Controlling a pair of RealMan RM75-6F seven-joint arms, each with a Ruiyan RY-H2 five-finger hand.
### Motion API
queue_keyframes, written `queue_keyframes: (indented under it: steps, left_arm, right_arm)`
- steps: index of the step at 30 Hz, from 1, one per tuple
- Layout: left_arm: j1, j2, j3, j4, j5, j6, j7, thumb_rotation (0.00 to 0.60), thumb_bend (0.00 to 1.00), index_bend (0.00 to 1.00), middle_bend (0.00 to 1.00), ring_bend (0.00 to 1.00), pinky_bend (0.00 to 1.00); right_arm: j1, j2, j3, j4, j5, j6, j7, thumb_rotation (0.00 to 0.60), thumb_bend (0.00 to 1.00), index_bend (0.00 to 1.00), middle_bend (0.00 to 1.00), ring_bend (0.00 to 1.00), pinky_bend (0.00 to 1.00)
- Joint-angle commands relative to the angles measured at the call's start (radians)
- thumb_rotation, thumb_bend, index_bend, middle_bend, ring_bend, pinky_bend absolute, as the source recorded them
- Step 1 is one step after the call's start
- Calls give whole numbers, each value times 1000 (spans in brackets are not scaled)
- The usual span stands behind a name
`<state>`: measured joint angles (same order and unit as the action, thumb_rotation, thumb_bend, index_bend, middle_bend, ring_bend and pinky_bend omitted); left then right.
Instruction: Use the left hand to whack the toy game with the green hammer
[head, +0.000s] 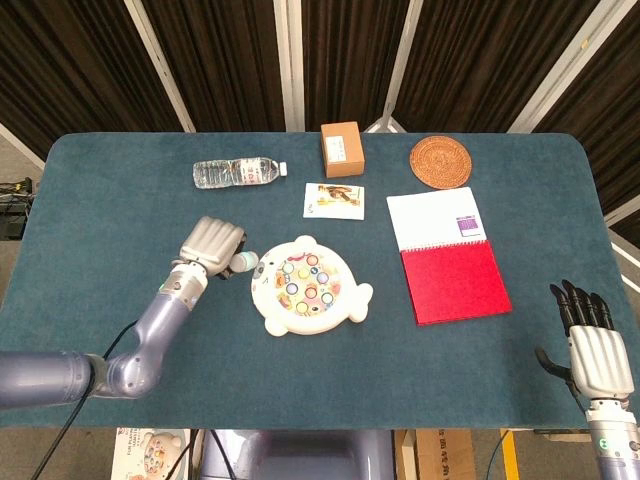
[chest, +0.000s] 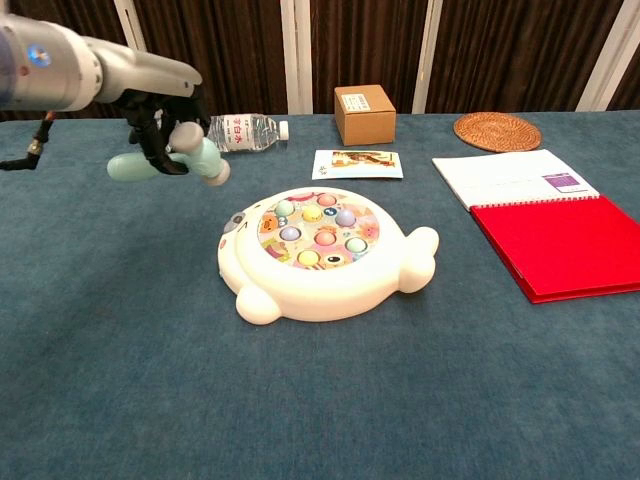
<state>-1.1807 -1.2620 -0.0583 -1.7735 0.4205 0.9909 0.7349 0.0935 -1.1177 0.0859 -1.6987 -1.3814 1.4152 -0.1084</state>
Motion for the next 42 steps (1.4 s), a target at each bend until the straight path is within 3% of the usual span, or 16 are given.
queue_keyframes:
  steps: [1,5,15,42]
  left_arm:
    - [129,57,63,-9,171,-33,-150,600,726,669,586,487,576]
    - [212,57,111,35,278,-73,-244,600,727,667,585,487,576]
    - [288,9,118,120,388,-103,-329,600,728,660,577,485,575]
    - [345,-110,98,269,383,-101,-296,600,711,575,516,429,519]
  right_arm:
    - [0,-1,-1,1,-2,1,-2,600,265,0,0,0,0]
    - [-1,-5,-4,1,-11,5,-10,600,265,0,0,0,0]
    - [-2,-7,-6,4,-18,10,-14,600,264,0,0,0,0]
    - [-2,-8,-5,1,-16,10,-13,600,265,0,0,0,0]
